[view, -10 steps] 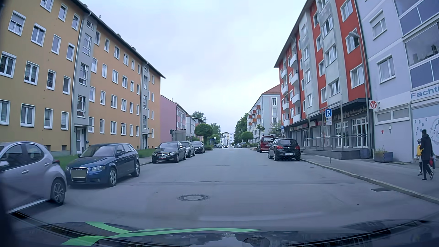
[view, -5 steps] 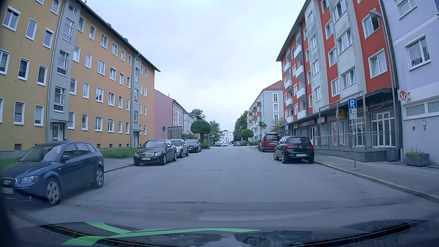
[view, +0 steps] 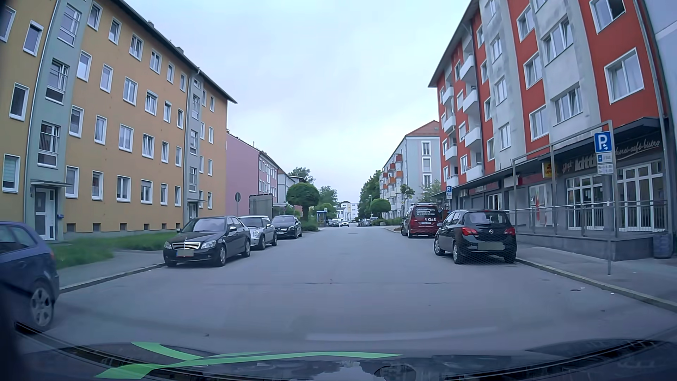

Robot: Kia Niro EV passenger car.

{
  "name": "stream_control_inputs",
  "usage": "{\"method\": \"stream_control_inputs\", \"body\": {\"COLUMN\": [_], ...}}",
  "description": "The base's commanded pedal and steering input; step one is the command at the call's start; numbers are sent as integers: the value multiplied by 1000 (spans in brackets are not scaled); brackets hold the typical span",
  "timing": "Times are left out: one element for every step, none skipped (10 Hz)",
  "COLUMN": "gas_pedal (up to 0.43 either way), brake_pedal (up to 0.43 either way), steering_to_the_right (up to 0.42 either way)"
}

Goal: Follow the waypoints while adhering to traffic rules and regulations

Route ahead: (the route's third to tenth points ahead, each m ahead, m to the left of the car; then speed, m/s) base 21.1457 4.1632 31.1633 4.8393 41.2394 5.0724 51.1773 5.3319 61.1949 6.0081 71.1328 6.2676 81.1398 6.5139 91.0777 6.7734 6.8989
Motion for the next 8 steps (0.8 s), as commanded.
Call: {"method": "stream_control_inputs", "body": {"gas_pedal": [0,0,0,0,0,0,0,0], "brake_pedal": [0,0,0,0,0,0,0,0], "steering_to_the_right": [2,2,2,0,0,2,4,4]}}
